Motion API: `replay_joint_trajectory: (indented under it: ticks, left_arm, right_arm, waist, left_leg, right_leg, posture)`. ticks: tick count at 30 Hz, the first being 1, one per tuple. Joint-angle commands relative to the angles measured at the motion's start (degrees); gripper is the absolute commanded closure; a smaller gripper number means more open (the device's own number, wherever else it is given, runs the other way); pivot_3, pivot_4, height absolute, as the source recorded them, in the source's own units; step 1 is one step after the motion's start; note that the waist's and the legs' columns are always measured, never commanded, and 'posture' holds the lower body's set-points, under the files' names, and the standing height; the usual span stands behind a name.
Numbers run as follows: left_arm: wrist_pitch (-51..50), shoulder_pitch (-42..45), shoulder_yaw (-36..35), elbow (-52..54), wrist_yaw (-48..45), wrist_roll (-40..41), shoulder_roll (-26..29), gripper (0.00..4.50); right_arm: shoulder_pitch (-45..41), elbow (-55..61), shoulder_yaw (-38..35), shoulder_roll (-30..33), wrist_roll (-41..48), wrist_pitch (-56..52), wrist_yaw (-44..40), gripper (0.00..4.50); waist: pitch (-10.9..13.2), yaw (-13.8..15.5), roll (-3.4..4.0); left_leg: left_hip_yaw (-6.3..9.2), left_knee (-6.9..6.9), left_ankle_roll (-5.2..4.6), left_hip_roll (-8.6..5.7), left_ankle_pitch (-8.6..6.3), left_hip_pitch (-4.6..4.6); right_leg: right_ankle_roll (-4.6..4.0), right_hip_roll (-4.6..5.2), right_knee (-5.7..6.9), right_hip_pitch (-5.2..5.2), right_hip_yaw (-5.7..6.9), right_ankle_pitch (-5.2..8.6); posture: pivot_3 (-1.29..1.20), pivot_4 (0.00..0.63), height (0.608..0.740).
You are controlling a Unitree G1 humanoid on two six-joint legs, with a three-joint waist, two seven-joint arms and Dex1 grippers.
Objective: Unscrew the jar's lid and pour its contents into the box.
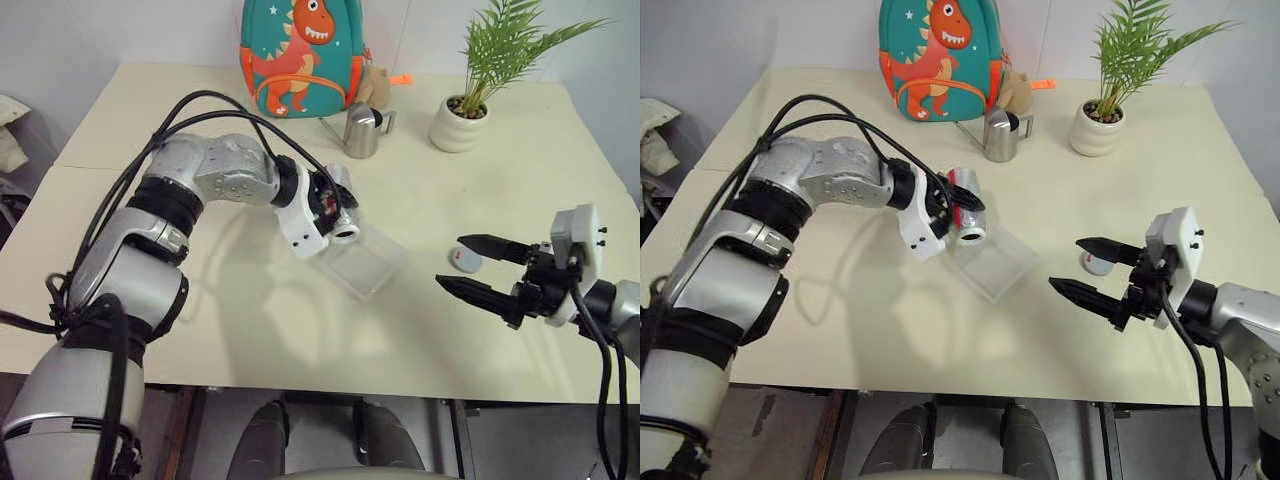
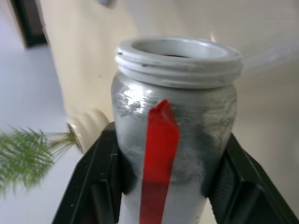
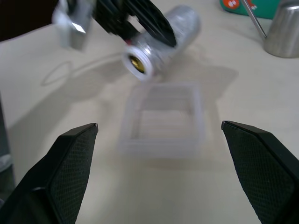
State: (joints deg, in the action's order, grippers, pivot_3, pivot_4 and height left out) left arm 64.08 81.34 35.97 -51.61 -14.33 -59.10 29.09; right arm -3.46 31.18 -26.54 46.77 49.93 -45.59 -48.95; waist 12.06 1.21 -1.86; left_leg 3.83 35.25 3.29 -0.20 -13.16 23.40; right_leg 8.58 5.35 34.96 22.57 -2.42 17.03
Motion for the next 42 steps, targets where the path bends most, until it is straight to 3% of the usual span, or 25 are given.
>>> replay_joint_trajectory:
  ticks: [1,6,12,42]
  left_arm:
    - [-6.54,6.05,8.51,4.41,23.73,-16.83,1.53,2.61]
    - [-18.84,10.75,20.04,2.35,47.75,-31.53,0.70,2.61]
    - [-22.58,13.83,26.73,-0.19,58.89,-35.71,-2.21,2.61]
    - [-28.01,9.62,24.95,10.65,61.37,-31.60,0.49,2.61]
  right_arm:
    - [0.96,2.43,-2.50,0.88,2.39,-0.21,1.28,0.04]
    - [0.34,2.54,-0.86,0.11,2.24,0.31,3.26,0.04]
    - [-0.81,1.93,1.12,-0.57,1.41,1.38,4.72,0.04]
    - [-2.73,-1.04,4.16,0.70,0.11,4.59,2.96,0.04]
  waist:
    - [0.01,0.19,-0.03]
    - [0.02,0.24,-0.03]
    - [0.02,0.30,-0.04]
    - [0.02,0.26,-0.04]
  left_leg:
    - [0.00,0.00,0.00,0.00,0.00,0.01]
    - [-0.06,0.01,0.00,-0.05,0.00,0.01]
    - [-0.08,0.01,0.00,-0.05,0.00,0.04]
    - [-0.27,0.15,-0.01,-0.06,0.03,-0.06]
  right_leg:
    - [0.01,0.00,-0.01,0.00,0.00,-0.01]
    - [0.12,0.01,-0.04,0.00,-0.12,-0.05]
    - [0.12,0.01,-0.03,0.04,-0.12,-0.05]
    - [0.14,0.04,0.28,0.06,-0.27,-0.05]
  posture:
    - [0.00,0.150,0.740]
    - [0.00,0.150,0.740]
    - [0.00,0.150,0.740]
    - [0.00,0.150,0.740]
